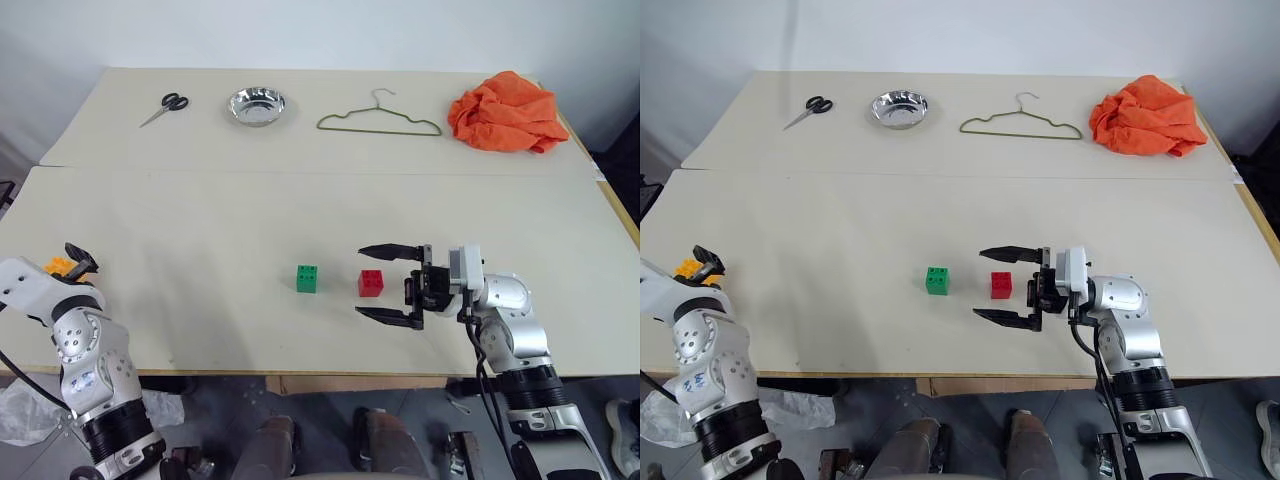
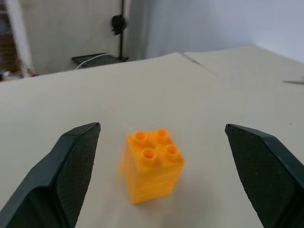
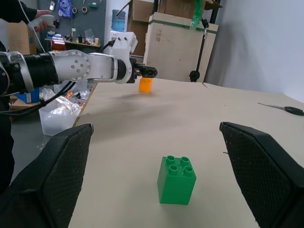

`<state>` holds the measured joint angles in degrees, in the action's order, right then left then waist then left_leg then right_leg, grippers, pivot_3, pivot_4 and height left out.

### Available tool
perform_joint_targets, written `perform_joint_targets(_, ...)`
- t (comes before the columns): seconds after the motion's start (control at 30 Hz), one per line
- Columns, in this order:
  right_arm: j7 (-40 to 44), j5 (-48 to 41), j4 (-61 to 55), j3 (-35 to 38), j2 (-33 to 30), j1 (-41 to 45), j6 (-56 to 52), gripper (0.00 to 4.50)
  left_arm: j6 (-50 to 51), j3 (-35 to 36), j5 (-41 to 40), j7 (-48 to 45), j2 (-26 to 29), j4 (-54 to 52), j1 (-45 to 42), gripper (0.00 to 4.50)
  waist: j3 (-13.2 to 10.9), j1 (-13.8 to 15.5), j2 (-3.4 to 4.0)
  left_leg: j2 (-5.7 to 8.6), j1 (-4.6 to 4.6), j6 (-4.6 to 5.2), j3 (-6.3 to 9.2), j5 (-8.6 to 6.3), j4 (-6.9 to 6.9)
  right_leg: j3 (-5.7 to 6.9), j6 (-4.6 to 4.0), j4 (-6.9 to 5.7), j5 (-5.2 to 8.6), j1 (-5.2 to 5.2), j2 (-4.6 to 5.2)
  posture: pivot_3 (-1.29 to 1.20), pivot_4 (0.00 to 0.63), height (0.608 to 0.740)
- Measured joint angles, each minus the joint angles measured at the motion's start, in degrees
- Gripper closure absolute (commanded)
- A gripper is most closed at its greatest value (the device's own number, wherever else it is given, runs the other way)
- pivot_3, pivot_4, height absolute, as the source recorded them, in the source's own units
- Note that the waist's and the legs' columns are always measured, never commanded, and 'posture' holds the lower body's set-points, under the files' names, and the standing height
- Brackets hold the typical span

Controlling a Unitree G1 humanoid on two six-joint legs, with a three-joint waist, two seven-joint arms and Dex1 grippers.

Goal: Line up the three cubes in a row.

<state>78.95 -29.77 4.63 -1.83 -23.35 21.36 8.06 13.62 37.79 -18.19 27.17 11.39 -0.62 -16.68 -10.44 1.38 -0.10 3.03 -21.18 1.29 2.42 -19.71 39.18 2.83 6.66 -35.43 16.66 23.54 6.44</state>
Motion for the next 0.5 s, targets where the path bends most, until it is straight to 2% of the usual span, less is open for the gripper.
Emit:
perform_joint_targets(0.3,-1.5,0.0,-1.3,0.0,-0.4,-0.9,-1.8,0.00,0.0,0.0,0.4,0.7,2.9,6.2,-3.8,0.03,0.0,0.0,-0.05,0.02,0.00,-0.01,0.01,0.01,0.01,0.02,0.00,-0.02,0.00,0.00,0.01,0.00,0.150,0.740)
perform_joint_targets(0.4,-2.1,0.0,-1.7,0.0,-0.4,-1.4,-1.9,0.00,0.1,0.0,0.4,0.7,2.9,8.2,-4.0,0.65,0.0,0.0,-0.05,0.02,0.01,-0.01,0.01,0.01,0.01,0.02,0.00,-0.02,0.00,0.00,0.01,0.00,0.150,0.740)
perform_joint_targets(0.5,-2.2,0.0,-1.9,0.0,-0.4,-1.4,-2.1,0.00,0.2,-0.1,0.4,0.7,2.9,8.7,-4.0,1.55,0.0,0.0,-0.05,0.02,0.00,-0.01,0.01,0.01,0.01,0.02,0.00,-0.02,0.00,0.00,0.02,0.00,0.150,0.740)
